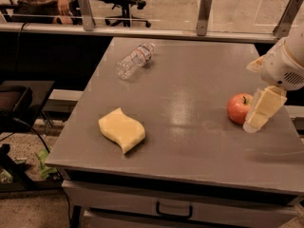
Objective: Move apple near sponge
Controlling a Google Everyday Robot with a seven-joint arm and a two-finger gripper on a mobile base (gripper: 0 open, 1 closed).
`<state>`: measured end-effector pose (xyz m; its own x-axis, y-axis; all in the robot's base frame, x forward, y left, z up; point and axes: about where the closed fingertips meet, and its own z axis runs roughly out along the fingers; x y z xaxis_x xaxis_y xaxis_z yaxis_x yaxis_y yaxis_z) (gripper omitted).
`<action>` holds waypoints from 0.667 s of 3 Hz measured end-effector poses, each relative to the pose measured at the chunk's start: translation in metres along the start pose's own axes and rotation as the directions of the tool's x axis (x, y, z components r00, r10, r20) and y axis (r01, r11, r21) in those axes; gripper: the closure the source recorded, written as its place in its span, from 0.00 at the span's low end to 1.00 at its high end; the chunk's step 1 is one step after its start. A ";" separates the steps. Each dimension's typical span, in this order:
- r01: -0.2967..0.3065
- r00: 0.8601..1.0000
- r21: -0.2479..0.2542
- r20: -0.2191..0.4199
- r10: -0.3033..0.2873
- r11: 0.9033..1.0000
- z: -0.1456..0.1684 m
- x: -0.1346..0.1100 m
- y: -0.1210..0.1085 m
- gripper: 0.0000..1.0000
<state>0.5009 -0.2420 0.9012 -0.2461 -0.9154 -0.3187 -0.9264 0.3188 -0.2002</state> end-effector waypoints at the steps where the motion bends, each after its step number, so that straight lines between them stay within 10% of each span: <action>1: -0.021 1.000 -0.026 -0.010 0.021 0.999 0.023 0.019 -0.010 0.00; 2: -0.034 0.999 -0.043 -0.018 0.033 0.998 0.034 0.028 -0.012 0.00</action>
Offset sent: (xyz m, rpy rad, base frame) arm 0.0171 -0.0304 -0.0526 0.0049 0.0794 -0.0336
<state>0.5144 -0.2630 0.8632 -0.2821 -0.9086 -0.3080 -0.9289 0.3390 -0.1492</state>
